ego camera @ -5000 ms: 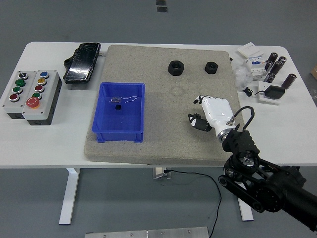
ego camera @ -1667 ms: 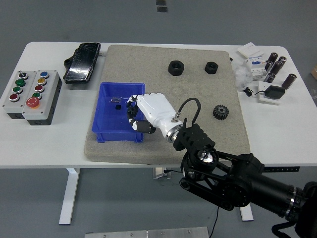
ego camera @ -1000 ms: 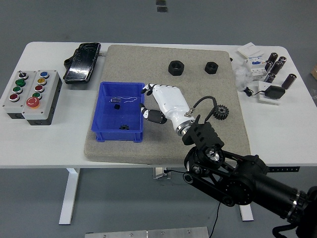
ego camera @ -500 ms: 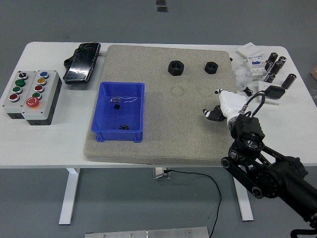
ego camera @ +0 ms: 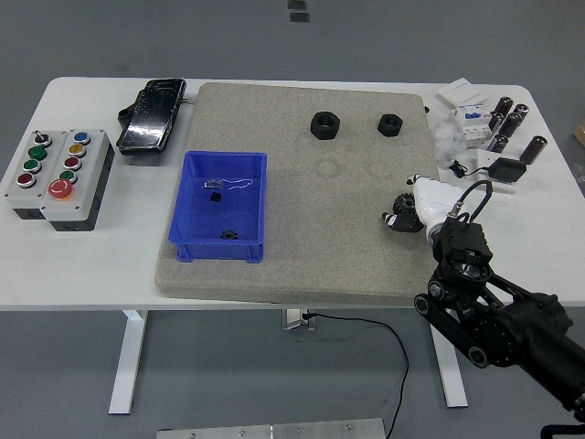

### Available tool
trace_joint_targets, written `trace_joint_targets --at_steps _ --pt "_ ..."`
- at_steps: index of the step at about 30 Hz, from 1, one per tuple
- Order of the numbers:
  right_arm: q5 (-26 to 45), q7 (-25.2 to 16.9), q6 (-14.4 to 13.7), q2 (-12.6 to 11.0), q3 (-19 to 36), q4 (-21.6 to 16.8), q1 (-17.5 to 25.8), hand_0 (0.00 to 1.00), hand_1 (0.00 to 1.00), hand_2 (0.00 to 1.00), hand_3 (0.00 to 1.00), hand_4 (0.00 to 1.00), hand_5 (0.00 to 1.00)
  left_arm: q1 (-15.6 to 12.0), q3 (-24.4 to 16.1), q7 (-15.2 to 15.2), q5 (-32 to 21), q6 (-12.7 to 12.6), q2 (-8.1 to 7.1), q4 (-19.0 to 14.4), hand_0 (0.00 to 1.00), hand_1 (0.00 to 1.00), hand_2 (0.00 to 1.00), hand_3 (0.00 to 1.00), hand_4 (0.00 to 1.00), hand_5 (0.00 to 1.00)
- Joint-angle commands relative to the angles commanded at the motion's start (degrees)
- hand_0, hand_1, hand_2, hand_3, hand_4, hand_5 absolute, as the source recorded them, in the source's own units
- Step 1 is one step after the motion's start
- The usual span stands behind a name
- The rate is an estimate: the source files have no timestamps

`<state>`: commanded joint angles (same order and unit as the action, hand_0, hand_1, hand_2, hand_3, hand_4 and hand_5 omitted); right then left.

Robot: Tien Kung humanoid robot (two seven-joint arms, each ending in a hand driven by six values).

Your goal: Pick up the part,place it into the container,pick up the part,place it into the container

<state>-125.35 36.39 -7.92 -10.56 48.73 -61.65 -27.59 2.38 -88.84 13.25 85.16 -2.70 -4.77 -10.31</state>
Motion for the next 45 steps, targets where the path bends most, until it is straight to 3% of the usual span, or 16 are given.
trace_joint_targets --at_steps 4,5,10,11,16,17,26,33,39,41,45 --pt "0.3 -0.7 -0.8 -0.1 -0.2 0.5 0.0 0.634 0.696 0.771 0.794 0.829 0.49 0.0 0.0 0.0 0.1 0.0 0.06 0.0 0.669 0.634 0.55 0.601 0.705 0.368" --pt "0.3 -0.8 -1.0 -0.1 -0.3 0.6 0.0 0.59 0.644 0.676 0.699 0.639 0.347 0.0 0.0 0.0 0.1 0.0 0.07 0.0 0.669 0.634 0.55 0.601 0.705 0.368" --pt "0.7 -1.7 -1.7 0.1 -0.7 1.3 0.1 0.59 0.644 0.676 0.699 0.639 0.347 0.0 0.0 -0.1 0.1 0.1 0.07 0.0 0.669 0.634 0.55 0.601 0.705 0.368" --pt "0.7 -1.8 -1.9 0.1 -0.7 1.3 0.1 0.554 0.598 0.6 0.671 0.546 0.164 0.0 0.0 -0.1 0.1 0.1 0.07 0.0 0.668 0.634 0.55 0.601 0.705 0.367" --pt "0.5 -2.4 -2.9 0.1 -0.9 1.6 0.1 0.554 0.598 0.6 0.671 0.546 0.164 -0.1 0.0 0.0 0.2 0.1 0.04 0.0 0.668 0.634 0.55 0.601 0.705 0.367" --pt "0.4 -2.5 -3.0 0.1 -0.9 1.6 0.1 0.552 0.579 0.522 0.594 0.564 0.017 -0.1 0.0 0.0 0.2 0.1 0.03 0.0 0.668 0.633 0.55 0.601 0.706 0.368" --pt "-0.4 -3.2 -4.8 -0.2 -1.7 0.1 -0.2 0.555 0.574 0.514 0.581 0.547 0.002 -0.1 0.0 -0.1 0.2 0.1 0.03 0.0 0.669 0.633 0.55 0.601 0.705 0.369" --pt "2.3 -4.3 -6.9 -0.4 -5.9 -5.5 -2.4 0.543 0.576 0.514 0.586 0.56 0.002 -0.1 -0.1 0.0 0.3 0.1 0.05 0.0 0.669 0.634 0.551 0.601 0.706 0.369" --pt "3.7 -7.7 -8.0 2.2 -11.1 -10.2 -5.3 0.563 0.585 0.539 0.598 0.57 0.002 0.0 -0.2 0.0 0.5 0.1 0.04 0.0 0.668 0.634 0.551 0.601 0.708 0.372" --pt "3.7 -8.8 -8.7 3.6 -13.0 -10.8 -6.5 0.591 0.605 0.586 0.63 0.57 0.002 0.1 -0.2 0.0 0.5 0.1 0.07 0.0 0.668 0.634 0.551 0.601 0.709 0.373" --pt "4.0 -10.3 -10.2 4.9 -16.9 -10.9 -8.7 0.591 0.605 0.586 0.63 0.57 0.002 0.0 -0.1 0.2 0.9 0.2 0.12 0.0 0.668 0.634 0.551 0.601 0.709 0.373"
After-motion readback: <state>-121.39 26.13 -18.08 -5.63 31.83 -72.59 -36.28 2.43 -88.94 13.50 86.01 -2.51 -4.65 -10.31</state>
